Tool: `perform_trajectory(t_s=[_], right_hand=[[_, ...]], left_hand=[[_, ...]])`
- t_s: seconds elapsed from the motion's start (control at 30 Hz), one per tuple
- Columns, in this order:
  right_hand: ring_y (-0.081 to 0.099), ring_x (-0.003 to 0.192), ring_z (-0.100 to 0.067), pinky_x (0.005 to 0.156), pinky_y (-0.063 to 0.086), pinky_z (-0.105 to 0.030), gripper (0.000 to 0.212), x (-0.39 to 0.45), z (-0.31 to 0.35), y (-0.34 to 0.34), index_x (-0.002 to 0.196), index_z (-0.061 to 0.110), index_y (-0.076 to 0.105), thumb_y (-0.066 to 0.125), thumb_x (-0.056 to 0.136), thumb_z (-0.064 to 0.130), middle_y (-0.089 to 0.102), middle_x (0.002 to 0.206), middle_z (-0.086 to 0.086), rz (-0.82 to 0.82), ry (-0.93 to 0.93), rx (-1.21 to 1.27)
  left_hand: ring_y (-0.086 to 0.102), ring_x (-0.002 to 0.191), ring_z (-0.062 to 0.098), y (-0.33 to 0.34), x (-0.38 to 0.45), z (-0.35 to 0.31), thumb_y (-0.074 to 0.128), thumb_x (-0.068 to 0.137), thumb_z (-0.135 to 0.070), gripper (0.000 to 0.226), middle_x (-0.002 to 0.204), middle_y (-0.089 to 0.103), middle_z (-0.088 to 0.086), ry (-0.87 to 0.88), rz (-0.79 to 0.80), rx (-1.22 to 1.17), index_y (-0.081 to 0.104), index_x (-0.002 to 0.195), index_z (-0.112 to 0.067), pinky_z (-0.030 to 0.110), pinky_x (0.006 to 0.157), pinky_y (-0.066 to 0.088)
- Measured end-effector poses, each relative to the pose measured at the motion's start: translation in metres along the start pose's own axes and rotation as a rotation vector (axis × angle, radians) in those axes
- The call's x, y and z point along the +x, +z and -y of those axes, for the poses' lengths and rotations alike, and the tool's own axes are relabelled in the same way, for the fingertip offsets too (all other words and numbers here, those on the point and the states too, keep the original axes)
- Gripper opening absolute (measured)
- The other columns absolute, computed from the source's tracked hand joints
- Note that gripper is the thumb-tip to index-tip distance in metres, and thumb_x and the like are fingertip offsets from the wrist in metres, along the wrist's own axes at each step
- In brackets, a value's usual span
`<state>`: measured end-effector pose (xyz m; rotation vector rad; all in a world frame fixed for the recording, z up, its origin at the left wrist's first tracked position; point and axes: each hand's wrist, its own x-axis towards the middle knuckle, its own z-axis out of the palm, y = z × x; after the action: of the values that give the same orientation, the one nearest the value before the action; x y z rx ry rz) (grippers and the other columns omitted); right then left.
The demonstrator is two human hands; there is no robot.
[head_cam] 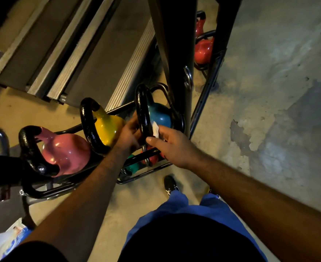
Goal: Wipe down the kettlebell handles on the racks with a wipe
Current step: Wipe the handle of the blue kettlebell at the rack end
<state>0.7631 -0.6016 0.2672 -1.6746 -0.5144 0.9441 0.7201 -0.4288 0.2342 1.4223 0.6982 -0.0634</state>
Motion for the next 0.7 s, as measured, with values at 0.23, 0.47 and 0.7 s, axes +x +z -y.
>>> perform_trajectory(t_s=[0.23, 0.47, 0.7], right_hand=[[0.062, 0.122, -0.023, 0.110, 0.040, -0.039, 0.061, 0.018, 0.026, -0.029, 0.130, 0.016, 0.065, 0.031, 0.101, 0.058, 0.070, 0.125, -0.009, 0.111, 0.253, 0.369], [0.067, 0.115, -0.027, 0.108, 0.047, -0.049, 0.037, 0.021, 0.040, -0.021, 0.118, 0.017, 0.068, 0.040, 0.106, 0.039, 0.072, 0.121, -0.013, -0.059, 0.295, 0.570], [0.057, 0.127, -0.023, 0.111, 0.039, -0.055, 0.104, 0.021, 0.039, -0.013, 0.136, 0.031, 0.060, 0.044, 0.060, 0.100, 0.065, 0.135, -0.002, 0.021, 0.325, 0.252]], left_hand=[[0.061, 0.119, 0.019, 0.006, -0.004, -0.003, 0.062, 0.088, -0.027, 0.042, 0.135, 0.057, 0.006, 0.170, 0.048, 0.191, 0.056, 0.127, -0.040, 0.042, 0.096, 0.054], [0.047, 0.136, 0.018, -0.002, 0.000, 0.013, 0.071, 0.079, -0.049, 0.071, 0.149, 0.047, -0.005, 0.230, 0.027, 0.428, 0.042, 0.143, -0.043, 0.051, 0.112, 0.038], [0.040, 0.140, 0.024, -0.001, 0.002, 0.011, 0.065, 0.075, -0.069, 0.069, 0.151, 0.041, 0.001, 0.357, 0.040, 0.440, 0.044, 0.139, -0.051, 0.050, 0.114, 0.036]])
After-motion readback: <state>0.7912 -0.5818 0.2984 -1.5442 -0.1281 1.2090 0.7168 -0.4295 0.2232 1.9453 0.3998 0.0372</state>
